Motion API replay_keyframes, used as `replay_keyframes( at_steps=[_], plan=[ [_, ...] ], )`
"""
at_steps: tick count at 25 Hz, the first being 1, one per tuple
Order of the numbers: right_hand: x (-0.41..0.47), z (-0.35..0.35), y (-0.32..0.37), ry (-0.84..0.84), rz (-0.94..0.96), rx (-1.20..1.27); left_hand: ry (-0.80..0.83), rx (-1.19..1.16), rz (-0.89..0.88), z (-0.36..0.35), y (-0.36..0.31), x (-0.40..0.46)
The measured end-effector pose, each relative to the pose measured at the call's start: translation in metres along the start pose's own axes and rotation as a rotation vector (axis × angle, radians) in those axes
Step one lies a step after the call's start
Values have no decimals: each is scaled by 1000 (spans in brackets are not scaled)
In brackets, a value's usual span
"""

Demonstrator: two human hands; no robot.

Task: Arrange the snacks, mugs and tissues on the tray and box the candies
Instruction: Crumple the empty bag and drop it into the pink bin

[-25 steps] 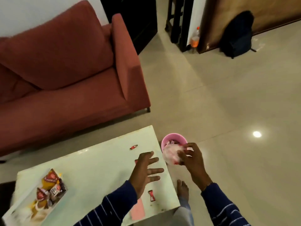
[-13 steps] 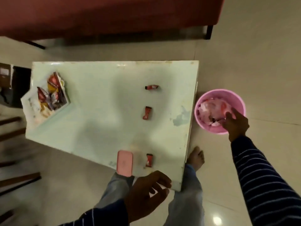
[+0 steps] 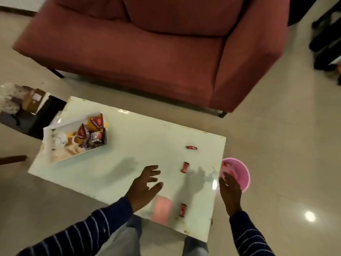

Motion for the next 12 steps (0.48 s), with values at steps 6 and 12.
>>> replay_keyframes(
  at_steps=[6,12],
  plan=[
    [-138,-117,121,76,75,93,-184,-64,-111,224,18,-39],
    [-237,-212,211,294,193,85,-329,-29,-126,355,59,-91]
  ],
)
Point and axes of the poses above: each hand's wrist, its own x-axis towards the middle knuckle, its own z-axis out of the back of the hand, y = z × x, the point moved 3 cm from there along x, towards the middle knuckle, and after that the axes turned 3 degrees about -y, right-handed, at the moved point
